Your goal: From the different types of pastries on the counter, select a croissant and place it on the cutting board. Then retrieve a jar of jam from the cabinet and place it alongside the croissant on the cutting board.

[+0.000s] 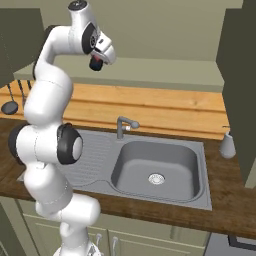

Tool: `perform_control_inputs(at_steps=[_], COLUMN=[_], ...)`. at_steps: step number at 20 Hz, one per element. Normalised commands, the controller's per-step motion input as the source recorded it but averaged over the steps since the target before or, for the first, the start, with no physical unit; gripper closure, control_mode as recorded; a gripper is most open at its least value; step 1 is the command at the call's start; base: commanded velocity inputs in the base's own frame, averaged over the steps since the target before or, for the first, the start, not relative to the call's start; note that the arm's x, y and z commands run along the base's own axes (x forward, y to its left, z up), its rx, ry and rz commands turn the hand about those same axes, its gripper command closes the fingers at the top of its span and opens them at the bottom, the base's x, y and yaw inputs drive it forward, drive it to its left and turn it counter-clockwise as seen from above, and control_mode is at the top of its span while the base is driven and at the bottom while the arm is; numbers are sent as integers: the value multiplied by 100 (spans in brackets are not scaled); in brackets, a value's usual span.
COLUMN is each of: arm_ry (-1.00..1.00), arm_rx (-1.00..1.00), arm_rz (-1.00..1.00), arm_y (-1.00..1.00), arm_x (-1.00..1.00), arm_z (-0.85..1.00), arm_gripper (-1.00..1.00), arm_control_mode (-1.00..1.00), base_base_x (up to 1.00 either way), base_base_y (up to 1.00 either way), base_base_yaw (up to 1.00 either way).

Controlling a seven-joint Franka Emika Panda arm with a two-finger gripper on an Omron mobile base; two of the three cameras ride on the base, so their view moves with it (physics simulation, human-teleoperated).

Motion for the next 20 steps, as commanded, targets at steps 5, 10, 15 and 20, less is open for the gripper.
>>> perform_control_inputs(at_steps=[5,10,15,20], arm_ry=[-13,-16,-5,-11], arm_rx=[0,0,1,0], arm_rz=[-10,-10,-5,-4], arm_y=[16,5,0,0], arm_x=[-75,-94,-100,-100], arm_z=[36,16,19,3], arm_gripper=[100,100,100,100], arm_control_mode=[-100,-100,-100,-100], base_base_x=[0,0,0,0], base_base_y=[0,0,0,0], base_base_yaw=[0,0,0,0])
